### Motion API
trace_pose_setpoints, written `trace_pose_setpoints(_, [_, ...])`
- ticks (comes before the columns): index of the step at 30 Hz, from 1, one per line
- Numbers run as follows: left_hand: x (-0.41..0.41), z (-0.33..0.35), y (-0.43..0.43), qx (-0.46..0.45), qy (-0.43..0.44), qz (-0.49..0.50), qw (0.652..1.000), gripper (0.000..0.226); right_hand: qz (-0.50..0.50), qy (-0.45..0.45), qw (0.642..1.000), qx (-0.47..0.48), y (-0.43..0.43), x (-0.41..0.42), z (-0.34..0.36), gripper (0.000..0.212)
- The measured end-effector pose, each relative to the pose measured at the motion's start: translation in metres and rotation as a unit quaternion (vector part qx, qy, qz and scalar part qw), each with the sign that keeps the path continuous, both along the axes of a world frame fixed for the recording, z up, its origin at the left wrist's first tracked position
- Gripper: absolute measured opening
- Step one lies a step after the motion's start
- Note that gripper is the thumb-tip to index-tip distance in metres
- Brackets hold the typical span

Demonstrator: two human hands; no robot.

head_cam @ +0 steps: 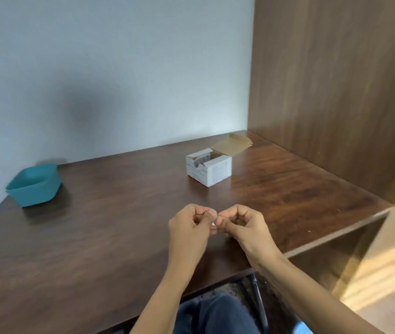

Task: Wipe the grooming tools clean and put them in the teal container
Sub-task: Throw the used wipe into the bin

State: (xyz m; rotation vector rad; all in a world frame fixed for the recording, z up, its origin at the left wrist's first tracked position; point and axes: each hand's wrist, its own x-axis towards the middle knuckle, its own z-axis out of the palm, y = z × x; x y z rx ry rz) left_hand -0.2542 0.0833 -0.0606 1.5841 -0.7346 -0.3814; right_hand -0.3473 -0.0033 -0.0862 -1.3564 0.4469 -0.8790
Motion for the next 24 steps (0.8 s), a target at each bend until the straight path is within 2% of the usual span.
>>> trace_pose_setpoints(2, [-0.030, 0.004, 0.005, 0.006, -0.063, -0.020, 0.998, 0.011, -0.006, -0.013, 1.000, 0.003, 0.003, -0.030, -0.001, 0.011])
trace_pose_setpoints(5, [-0.069, 0.005, 0.009, -0.004, -0.084, -0.065, 0.994, 0.013, 0.004, -0.023, 0.999, 0.022, 0.006, -0.078, -0.001, 0.015])
trace_pose_setpoints(10, [-0.123, -0.012, 0.006, -0.007, -0.014, -0.176, 0.984, 0.012, -0.021, 0.010, 0.998, 0.066, 0.010, -0.158, -0.008, 0.013])
trace_pose_setpoints(15, [-0.164, -0.056, -0.007, 0.024, 0.056, -0.269, 0.961, 0.024, -0.048, 0.113, 0.989, 0.084, 0.004, -0.223, -0.030, 0.037])
trace_pose_setpoints(17, [-0.174, -0.079, -0.017, 0.060, 0.094, -0.294, 0.949, 0.029, -0.087, 0.156, 0.979, 0.097, -0.003, -0.240, -0.050, 0.037])
trace_pose_setpoints(20, [-0.179, -0.118, -0.032, 0.132, 0.106, -0.313, 0.935, 0.028, -0.153, 0.220, 0.956, 0.120, -0.017, -0.258, -0.096, 0.009])
trace_pose_setpoints(24, [-0.175, -0.166, -0.041, 0.226, 0.065, -0.316, 0.919, 0.020, -0.229, 0.315, 0.905, 0.173, -0.046, -0.277, -0.173, 0.010])
